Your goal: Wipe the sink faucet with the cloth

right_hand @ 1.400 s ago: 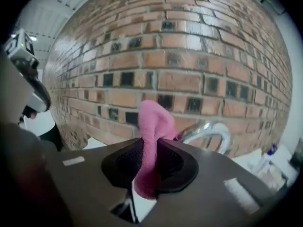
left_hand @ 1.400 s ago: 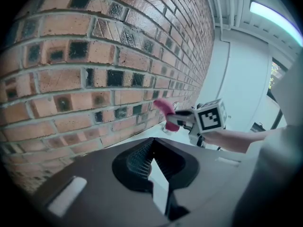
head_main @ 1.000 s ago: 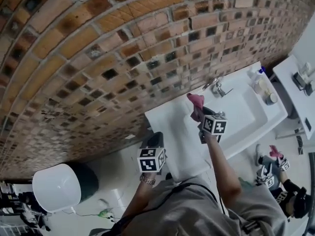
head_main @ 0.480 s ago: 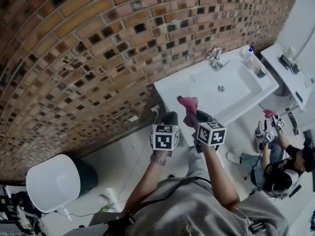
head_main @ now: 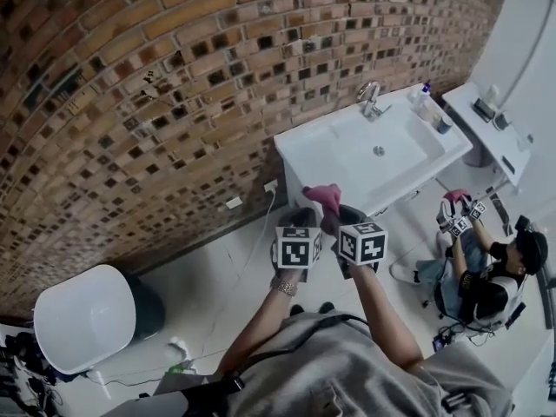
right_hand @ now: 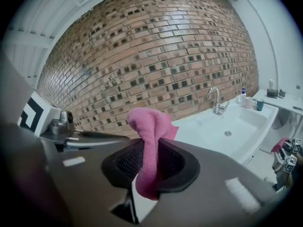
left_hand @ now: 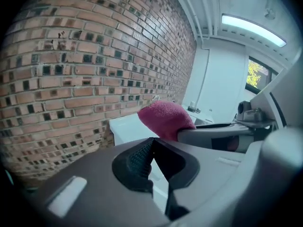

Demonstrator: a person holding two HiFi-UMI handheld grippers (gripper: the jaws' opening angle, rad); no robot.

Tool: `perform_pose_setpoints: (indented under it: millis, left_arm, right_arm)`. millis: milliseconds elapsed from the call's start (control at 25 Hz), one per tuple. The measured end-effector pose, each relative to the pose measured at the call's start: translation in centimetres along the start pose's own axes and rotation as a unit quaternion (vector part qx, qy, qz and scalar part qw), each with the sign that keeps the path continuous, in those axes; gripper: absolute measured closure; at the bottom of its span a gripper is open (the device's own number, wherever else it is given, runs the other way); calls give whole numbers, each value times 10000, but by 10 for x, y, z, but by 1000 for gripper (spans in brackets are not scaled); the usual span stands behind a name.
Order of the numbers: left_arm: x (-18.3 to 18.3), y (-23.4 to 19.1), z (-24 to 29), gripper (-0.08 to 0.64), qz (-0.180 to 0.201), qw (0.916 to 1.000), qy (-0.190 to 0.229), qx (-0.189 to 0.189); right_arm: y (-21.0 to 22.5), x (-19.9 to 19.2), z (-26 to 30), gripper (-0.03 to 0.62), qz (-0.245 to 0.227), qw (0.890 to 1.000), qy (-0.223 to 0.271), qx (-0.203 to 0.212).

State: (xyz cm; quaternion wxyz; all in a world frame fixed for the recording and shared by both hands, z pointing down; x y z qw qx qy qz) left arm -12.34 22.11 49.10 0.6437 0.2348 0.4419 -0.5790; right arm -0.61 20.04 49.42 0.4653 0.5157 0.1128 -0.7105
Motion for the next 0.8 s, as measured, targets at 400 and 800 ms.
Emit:
perform_pose_setpoints:
  millis: [400, 800]
  left_arm:
    - [-11, 46, -8, 540, 116, 9996, 248, 55]
    - [-15, 72, -10, 540, 316, 9992, 245, -17]
  right_arm:
    - [12, -19, -51, 525, 68, 9998, -48, -179]
    - [7, -17, -69, 523, -444, 9988, 163, 92]
Point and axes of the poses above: the fingertips, and each gripper's own axes: z forward along the fingers, y to its right, x out of its top, the point moved 7 cm from there along -z, backward along the fingers, and after that the axes turned 4 degrees about y, right-handed, at the moved point
